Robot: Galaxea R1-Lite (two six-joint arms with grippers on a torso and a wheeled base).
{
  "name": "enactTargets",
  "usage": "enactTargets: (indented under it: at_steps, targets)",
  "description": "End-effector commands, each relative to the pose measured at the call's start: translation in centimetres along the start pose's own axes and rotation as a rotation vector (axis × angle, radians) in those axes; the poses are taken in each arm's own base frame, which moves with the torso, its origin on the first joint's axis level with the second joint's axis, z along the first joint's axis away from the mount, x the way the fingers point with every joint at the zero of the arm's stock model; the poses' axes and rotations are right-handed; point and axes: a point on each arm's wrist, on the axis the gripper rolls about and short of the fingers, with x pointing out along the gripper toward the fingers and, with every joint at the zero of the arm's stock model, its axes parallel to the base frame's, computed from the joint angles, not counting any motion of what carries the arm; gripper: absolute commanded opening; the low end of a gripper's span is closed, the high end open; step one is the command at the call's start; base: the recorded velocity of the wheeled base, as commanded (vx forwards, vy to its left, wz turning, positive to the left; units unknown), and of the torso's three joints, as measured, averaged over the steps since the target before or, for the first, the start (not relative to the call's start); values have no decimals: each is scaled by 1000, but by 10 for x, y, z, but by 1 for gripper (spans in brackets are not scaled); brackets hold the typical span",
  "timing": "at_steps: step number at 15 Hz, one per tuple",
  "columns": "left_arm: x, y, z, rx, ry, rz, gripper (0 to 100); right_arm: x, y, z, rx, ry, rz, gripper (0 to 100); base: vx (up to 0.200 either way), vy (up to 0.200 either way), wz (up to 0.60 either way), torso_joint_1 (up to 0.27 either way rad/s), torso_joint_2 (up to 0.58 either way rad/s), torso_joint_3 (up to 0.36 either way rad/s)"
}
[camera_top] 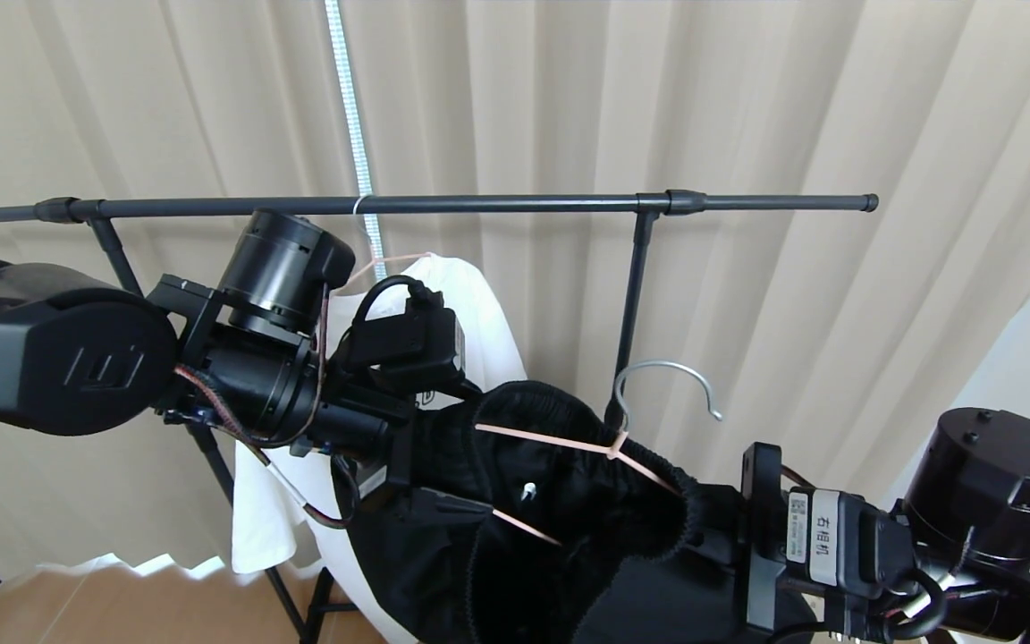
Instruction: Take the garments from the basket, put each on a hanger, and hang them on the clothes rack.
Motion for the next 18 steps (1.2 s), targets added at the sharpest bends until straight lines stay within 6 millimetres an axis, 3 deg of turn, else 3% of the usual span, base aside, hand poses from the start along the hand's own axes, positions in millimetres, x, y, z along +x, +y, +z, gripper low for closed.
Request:
enactTargets:
  at_steps: [1, 3, 4, 18]
  targets:
    - [2, 0, 0, -1, 2, -4, 100, 1, 1, 2, -4, -11, 4, 0, 0, 0, 0, 0, 0, 0]
    - [2, -1, -1, -3, 4, -5, 100, 0, 0, 5, -10, -19, -2, 0, 0, 0, 0, 0, 0, 0]
    - [2, -1, -1, -4, 5, -6, 0, -1, -1, 7, -13, -24, -4, 0, 0, 0, 0, 0, 0, 0]
    - [-5, 0, 1, 1, 18, 31, 0, 0, -20, 1, 26, 25, -118, 0, 0, 0, 0, 0, 0, 0]
